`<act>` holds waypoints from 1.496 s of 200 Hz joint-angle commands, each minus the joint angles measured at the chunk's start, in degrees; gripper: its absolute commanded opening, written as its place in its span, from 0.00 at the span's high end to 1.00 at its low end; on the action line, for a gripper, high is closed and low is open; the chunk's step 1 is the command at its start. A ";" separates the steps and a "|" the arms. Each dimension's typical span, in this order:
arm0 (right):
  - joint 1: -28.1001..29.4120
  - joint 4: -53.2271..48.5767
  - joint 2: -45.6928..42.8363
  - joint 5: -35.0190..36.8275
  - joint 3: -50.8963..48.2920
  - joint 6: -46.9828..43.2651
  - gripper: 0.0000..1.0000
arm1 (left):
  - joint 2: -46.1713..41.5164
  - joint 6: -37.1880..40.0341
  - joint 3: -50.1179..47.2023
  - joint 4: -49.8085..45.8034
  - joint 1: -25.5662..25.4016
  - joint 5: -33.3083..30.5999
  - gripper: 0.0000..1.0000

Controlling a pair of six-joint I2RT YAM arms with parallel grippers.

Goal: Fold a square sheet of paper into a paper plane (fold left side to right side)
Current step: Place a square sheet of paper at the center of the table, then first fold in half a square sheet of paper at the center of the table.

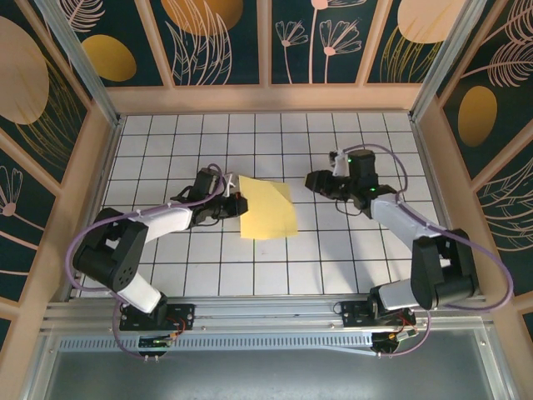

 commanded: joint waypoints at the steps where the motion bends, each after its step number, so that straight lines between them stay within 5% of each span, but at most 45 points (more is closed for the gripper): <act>1: 2.75 6.55 3.51 -1.18 -0.87 3.48 0.71 | 1.89 -1.05 0.92 -3.53 -0.27 -1.64 1.00; 77: 8.20 7.88 18.14 2.89 3.55 4.83 0.93 | 3.36 -0.29 2.07 -5.18 -0.24 -1.86 1.00; 258: 9.63 4.54 23.15 5.71 3.54 4.58 0.95 | 5.47 4.92 6.72 -8.75 -0.24 -1.12 1.00; 299: 9.73 4.46 24.18 6.22 3.03 4.29 0.97 | 5.47 4.77 7.65 -8.84 -0.24 -0.58 0.90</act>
